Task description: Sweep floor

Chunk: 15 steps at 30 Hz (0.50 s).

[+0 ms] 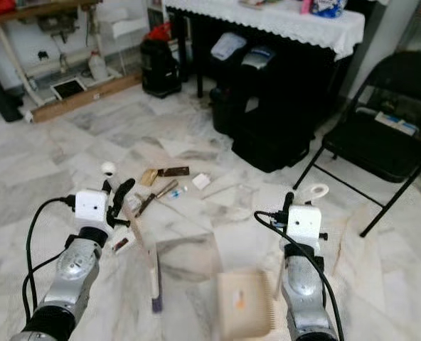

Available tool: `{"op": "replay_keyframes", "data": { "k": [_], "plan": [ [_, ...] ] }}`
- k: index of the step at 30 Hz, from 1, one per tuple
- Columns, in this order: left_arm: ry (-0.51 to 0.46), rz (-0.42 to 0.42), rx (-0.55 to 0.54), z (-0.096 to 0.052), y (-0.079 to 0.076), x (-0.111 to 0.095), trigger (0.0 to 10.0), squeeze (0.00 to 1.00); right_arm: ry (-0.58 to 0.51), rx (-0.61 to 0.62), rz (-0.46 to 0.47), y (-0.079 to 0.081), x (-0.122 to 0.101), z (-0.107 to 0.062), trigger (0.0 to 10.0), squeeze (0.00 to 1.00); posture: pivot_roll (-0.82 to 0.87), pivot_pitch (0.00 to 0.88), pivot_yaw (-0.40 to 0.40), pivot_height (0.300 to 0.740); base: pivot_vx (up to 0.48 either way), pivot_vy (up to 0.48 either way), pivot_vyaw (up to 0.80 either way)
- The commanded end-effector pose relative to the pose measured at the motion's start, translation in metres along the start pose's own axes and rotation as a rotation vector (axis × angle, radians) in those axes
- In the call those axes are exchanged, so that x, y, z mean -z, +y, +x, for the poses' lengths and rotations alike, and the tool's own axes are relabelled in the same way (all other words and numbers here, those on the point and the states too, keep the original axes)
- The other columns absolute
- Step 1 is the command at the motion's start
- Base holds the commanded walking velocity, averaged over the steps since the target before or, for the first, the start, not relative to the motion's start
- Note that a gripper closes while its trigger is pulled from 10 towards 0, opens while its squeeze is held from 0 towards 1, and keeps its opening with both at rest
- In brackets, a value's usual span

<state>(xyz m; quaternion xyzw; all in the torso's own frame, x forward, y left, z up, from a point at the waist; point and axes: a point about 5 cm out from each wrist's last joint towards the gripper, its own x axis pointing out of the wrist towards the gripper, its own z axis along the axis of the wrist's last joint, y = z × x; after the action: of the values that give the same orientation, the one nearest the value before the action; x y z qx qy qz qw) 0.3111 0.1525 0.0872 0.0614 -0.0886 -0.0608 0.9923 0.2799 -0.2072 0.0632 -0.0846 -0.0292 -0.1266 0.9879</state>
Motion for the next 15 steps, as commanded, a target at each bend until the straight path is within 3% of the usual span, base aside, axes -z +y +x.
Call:
{"op": "replay_keyframes", "data": {
  "k": [1, 15],
  "plan": [
    [-0.043, 0.033, -0.02, 0.0033, 0.0105, -0.0086, 10.0, 0.0, -0.047, -0.004, -0.019, -0.0005, -0.0099, 0.0055, 10.0, 0.0, -0.03, 0.0, 0.022, 0.74, 0.255, 0.0, 0.0],
    [-0.038, 0.027, -0.013, 0.0033, 0.0081, -0.007, 10.0, 0.0, -0.05, -0.02, -0.063, -0.0002, -0.0099, 0.0048, 10.0, 0.0, -0.05, 0.0, 0.024, 0.74, 0.258, 0.0, 0.0]
  ]
}}
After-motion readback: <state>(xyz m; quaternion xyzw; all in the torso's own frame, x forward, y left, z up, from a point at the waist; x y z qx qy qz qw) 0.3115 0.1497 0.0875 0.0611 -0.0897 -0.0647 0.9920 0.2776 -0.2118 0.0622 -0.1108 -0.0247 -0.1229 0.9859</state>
